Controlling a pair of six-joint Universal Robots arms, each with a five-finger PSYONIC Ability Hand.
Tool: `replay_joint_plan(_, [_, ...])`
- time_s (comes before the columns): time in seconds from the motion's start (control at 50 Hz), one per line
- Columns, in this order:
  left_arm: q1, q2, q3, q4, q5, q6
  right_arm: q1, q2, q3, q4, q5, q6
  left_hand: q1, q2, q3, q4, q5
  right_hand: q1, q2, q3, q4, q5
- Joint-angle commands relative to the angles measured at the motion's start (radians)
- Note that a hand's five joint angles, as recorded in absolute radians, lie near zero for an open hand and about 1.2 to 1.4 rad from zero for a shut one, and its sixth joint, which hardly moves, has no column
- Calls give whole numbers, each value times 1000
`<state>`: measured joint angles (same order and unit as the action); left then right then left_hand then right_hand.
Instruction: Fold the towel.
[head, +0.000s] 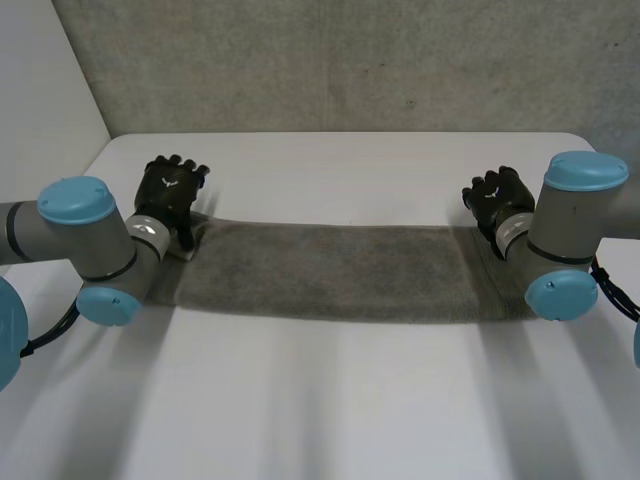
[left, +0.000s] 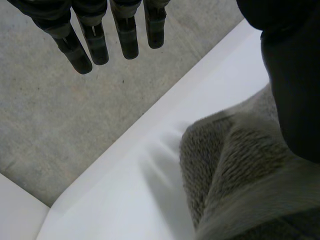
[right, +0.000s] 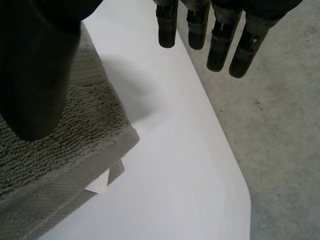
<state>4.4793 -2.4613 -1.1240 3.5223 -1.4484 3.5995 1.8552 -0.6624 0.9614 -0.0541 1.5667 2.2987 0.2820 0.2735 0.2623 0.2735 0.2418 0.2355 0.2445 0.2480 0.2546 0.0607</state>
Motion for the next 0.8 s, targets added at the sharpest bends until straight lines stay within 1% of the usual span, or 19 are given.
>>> replay_joint_plan(0.02, [-6,140,-115,18,5,-19,1,-175,145,-66,1,54,-86,-78,-66,-78,-220,-61,-70,-73,-80,-61])
replay_joint_plan(0.04, [-8,178,-159,35,6,-24,-1,-228,193,-82,-10,85,-83,-75,-64,-75,-218,-61,-70,-73,-80,-61])
replay_joint_plan(0.06, [-8,179,-160,35,6,-24,-1,-229,194,-82,-10,85,-83,-75,-63,-75,-217,-61,-70,-73,-80,-61])
replay_joint_plan(0.1, [-12,264,-261,70,13,-48,-5,-320,288,-79,-48,126,-80,-72,-61,-72,-215,-61,-70,-73,-80,-61])
replay_joint_plan(0.12, [-12,265,-261,70,13,-48,-5,-321,289,-79,-48,127,-80,-72,-61,-72,-215,-61,-70,-73,-80,-61])
replay_joint_plan(0.14, [-14,307,-311,81,13,-65,-10,-359,334,-70,-68,133,-77,-69,-58,-69,-212,-61,-70,-73,-80,-61])
replay_joint_plan(0.16, [-14,342,-356,87,13,-85,-14,-393,373,-55,-80,136,-74,-66,-55,-66,-209,-11,-20,-23,-30,-10])
replay_joint_plan(0.18, [-14,343,-356,87,13,-85,-14,-393,373,-55,-80,136,-74,-66,-55,-66,-209,-10,-19,-22,-29,-9])
replay_joint_plan(0.22, [-9,395,-437,84,16,-125,-17,-439,436,8,-85,137,-63,-54,-43,-54,-197,52,43,39,33,52])
replay_joint_plan(0.24, [-9,395,-438,84,16,-125,-17,-439,436,8,-85,137,-63,-54,-43,-54,-197,52,43,40,33,52])
replay_joint_plan(0.26, [-6,413,-469,78,23,-145,-19,-448,459,46,-88,140,-63,-54,-43,-54,-197,72,63,60,53,73])
replay_joint_plan(0.28, [-6,413,-470,78,23,-145,-19,-448,459,46,-88,140,-63,-54,-43,-54,-197,73,64,60,53,73])
replay_joint_plan(0.32, [1,447,-526,69,52,-177,-19,-453,497,112,-99,142,-45,-37,-25,-37,-179,143,134,130,123,143])
replay_joint_plan(0.42, [15,472,-592,41,94,-211,-43,-451,551,129,-114,140,-39,-31,-19,-31,-173,269,260,256,250,269])
replay_joint_plan(0.56, [23,473,-620,10,98,-225,-77,-422,570,119,-134,143,-39,-31,-19,-31,-173,299,290,286,280,299])
replay_joint_plan(0.66, [25,475,-615,10,98,-226,-85,-365,570,66,-132,142,-42,-34,-22,-34,-176,331,322,318,312,331])
replay_joint_plan(0.7, [26,478,-615,10,98,-226,-90,-342,565,53,-123,137,-42,-34,-22,-34,-176,410,401,397,391,410])
replay_joint_plan(0.78, [29,478,-617,10,98,-226,-94,-329,562,43,-122,131,-42,-34,-22,-34,-176,448,439,436,429,449])
replay_joint_plan(0.8, [31,478,-617,10,97,-226,-105,-322,559,42,-122,131,-42,-34,-22,-34,-176,536,527,523,516,536])
